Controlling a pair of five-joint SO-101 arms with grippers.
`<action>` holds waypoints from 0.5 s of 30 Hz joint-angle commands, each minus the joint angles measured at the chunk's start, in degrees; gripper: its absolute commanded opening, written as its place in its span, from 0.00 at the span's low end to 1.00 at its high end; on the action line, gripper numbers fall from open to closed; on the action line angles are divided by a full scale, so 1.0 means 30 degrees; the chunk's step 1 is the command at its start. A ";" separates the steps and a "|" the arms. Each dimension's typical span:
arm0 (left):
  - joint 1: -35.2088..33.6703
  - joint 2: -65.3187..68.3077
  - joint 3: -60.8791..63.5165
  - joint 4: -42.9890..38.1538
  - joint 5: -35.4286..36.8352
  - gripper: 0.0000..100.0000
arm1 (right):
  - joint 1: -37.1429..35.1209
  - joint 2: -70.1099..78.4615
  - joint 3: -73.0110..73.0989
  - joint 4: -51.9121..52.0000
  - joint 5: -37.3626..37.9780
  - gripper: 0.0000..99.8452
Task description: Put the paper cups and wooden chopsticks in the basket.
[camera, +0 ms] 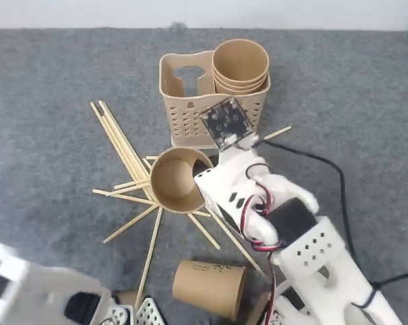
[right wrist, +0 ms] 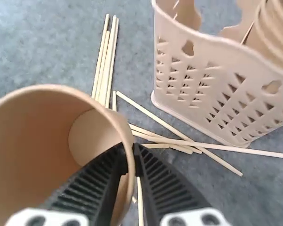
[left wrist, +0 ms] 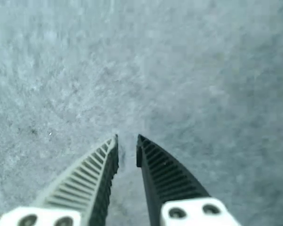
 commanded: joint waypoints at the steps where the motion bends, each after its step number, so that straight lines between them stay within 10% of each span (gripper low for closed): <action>1: 0.2608 -0.6535 0.6930 -0.3399 0.1084 0.06 | 0.1070 0.0513 -0.3868 0.2007 -0.0264 0.01; 15: 1.1018 -1.8784 1.9912 -0.5626 0.5509 0.07 | 0.7722 0.9832 -2.1597 0.5700 -0.0557 0.01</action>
